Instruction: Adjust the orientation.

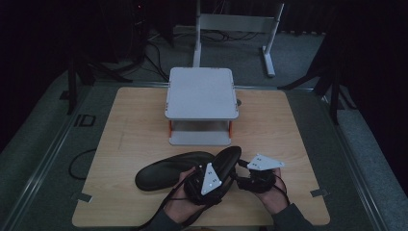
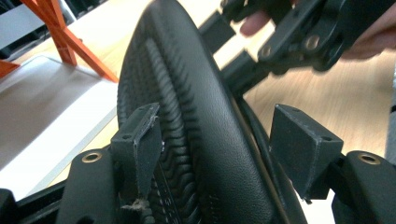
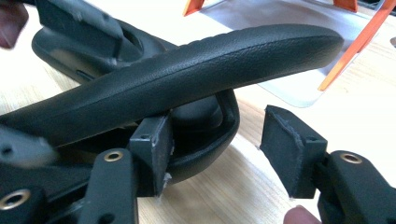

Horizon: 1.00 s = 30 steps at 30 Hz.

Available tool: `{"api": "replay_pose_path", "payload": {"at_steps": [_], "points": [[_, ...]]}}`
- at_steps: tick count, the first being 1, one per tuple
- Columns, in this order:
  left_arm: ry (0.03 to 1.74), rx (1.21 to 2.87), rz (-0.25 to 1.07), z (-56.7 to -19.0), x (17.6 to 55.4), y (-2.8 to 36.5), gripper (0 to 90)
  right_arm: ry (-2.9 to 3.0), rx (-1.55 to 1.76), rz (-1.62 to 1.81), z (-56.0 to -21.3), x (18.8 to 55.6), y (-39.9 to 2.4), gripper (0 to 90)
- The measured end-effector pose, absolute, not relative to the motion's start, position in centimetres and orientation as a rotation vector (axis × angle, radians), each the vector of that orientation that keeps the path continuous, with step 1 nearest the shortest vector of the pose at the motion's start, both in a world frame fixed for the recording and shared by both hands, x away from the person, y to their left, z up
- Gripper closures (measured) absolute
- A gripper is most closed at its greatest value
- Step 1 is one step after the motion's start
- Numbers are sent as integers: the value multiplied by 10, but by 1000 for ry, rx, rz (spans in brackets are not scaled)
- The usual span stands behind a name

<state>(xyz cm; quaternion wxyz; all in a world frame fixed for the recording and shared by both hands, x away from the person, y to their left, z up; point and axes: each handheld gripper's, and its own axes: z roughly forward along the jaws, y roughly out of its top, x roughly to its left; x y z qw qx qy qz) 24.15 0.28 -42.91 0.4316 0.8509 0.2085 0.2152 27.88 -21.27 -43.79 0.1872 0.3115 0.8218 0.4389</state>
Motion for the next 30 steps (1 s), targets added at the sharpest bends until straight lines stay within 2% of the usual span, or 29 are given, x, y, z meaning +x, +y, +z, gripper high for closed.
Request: {"api": "replay_pose_path", "payload": {"at_steps": [1, 2, 11, 13, 24, 27, 29, 30], "points": [[528, 2133, 531, -430, 243, 2, 347, 2313, 877, 1235, -438, 279, -213, 460], [547, 2129, 498, -433, 246, 4, 402, 2300, 877, 1242, -436, 278, -215, 482], [579, 2100, 382, -430, 255, 6, 439, 2261, 888, 1239, -429, 277, -221, 535], [559, 2085, 343, -428, 255, 6, 527, 2254, 887, 1237, -428, 276, -222, 542], [531, 2072, 205, -426, 265, -2, 557, 2236, 913, 1224, -425, 266, -237, 550], [518, 2077, 229, -427, 266, -2, 562, 2235, 913, 1208, -426, 265, -238, 546], [515, 2107, 349, -424, 268, 0, 597, 2240, 931, 1213, -427, 267, -240, 518], [515, 2107, 349, -424, 268, 0, 606, 2240, 931, 1213, -427, 267, -240, 518]]}}
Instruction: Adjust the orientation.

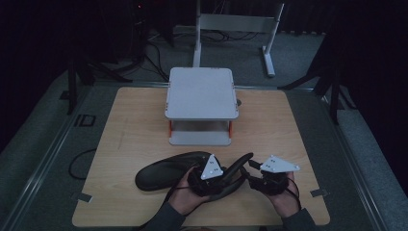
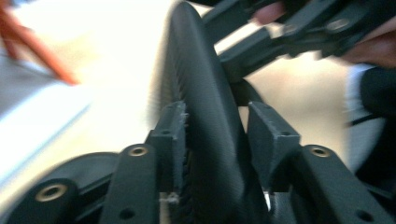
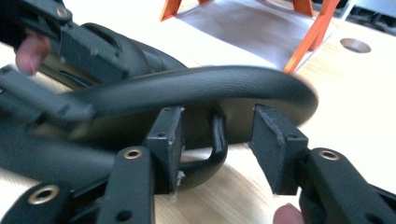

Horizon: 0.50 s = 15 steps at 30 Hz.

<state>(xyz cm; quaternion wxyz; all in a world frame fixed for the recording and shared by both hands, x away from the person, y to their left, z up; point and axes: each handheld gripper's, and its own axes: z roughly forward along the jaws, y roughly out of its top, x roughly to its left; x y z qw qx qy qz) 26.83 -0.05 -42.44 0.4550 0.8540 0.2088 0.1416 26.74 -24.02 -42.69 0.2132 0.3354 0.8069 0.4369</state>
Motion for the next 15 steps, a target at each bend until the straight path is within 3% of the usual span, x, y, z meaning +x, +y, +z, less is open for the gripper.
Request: {"api": "replay_pose_path", "payload": {"at_steps": [8, 15], "points": [[546, 2142, 514, -420, 278, 9, 616, 2228, 962, 1235, -426, 276, -243, 488], [590, 2141, 542, -420, 285, 19, 616, 2286, 964, 1227, -434, 283, -238, 444]]}}
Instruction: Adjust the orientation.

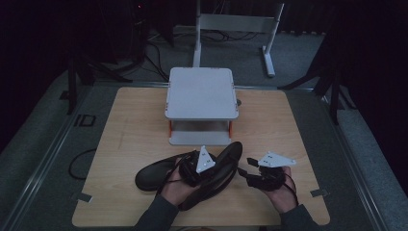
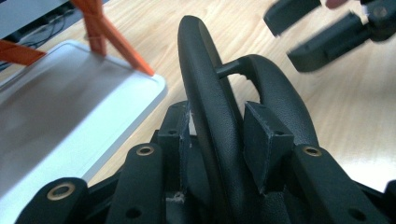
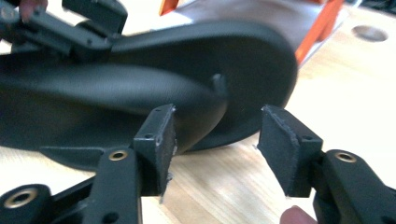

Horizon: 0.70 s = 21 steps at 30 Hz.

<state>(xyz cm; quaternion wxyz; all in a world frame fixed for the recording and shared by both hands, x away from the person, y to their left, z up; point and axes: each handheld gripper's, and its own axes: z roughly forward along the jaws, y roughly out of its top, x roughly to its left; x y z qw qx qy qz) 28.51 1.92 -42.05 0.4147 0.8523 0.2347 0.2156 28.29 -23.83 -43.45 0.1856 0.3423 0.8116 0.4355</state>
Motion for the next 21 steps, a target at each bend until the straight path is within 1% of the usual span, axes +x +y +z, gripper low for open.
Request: {"api": "replay_pose_path", "payload": {"at_steps": [6, 14, 17, 19, 20, 21], "points": [[621, 2139, 566, -422, 288, 23, 628, 2345, 974, 1285, -442, 294, -228, 408], [613, 2133, 556, -422, 287, 22, 622, 2393, 923, 1241, -448, 293, -220, 395], [608, 2132, 555, -422, 287, 21, 623, 2389, 947, 1221, -454, 300, -216, 396], [610, 2132, 558, -422, 287, 21, 623, 2387, 975, 1214, -457, 304, -215, 403], [611, 2134, 555, -423, 288, 21, 624, 2390, 986, 1231, -458, 306, -214, 468], [611, 2134, 555, -423, 288, 21, 623, 2390, 986, 1231, -458, 306, -214, 468]]}}
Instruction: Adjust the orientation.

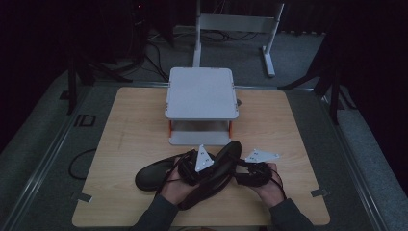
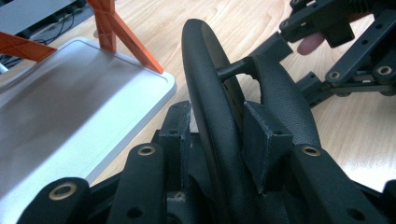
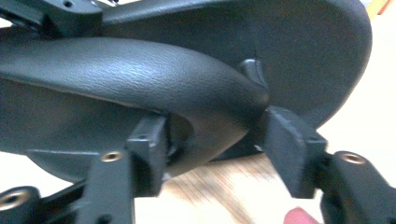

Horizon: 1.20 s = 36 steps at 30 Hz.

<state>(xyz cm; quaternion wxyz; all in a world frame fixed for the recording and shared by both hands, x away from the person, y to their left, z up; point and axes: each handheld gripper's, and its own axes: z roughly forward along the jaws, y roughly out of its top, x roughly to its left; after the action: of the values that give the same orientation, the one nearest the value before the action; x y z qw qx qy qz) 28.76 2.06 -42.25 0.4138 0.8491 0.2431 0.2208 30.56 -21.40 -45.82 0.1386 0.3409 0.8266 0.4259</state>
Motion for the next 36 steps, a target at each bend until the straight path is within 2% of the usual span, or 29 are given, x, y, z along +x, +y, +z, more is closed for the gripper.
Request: {"api": "replay_pose_path", "payload": {"at_steps": [2, 12, 16, 17, 18, 24, 28, 32, 36], "points": [[606, 2138, 545, -423, 288, 20, 623, 2381, 981, 1232, -455, 303, -215, 505], [597, 2119, 487, -427, 293, 15, 628, 2353, 1027, 1227, -446, 290, -226, 510], [591, 2112, 490, -428, 294, 10, 578, 2341, 1071, 1224, -446, 287, -232, 510], [582, 2117, 522, -426, 292, 6, 578, 2344, 1099, 1213, -446, 287, -233, 512], [564, 2106, 520, -425, 288, 5, 531, 2345, 1135, 1193, -448, 288, -234, 531], [550, 2062, 600, -412, 263, 18, 491, 2343, 1162, 1166, -448, 291, -232, 543], [530, 2049, 608, -406, 244, 29, 469, 2338, 1183, 1171, -448, 291, -232, 539], [520, 2109, 624, -417, 234, 33, 431, 2334, 1188, 1168, -447, 292, -231, 526], [566, 2137, 588, -432, 237, 42, 455, 2330, 1188, 1166, -447, 292, -231, 509]]}}
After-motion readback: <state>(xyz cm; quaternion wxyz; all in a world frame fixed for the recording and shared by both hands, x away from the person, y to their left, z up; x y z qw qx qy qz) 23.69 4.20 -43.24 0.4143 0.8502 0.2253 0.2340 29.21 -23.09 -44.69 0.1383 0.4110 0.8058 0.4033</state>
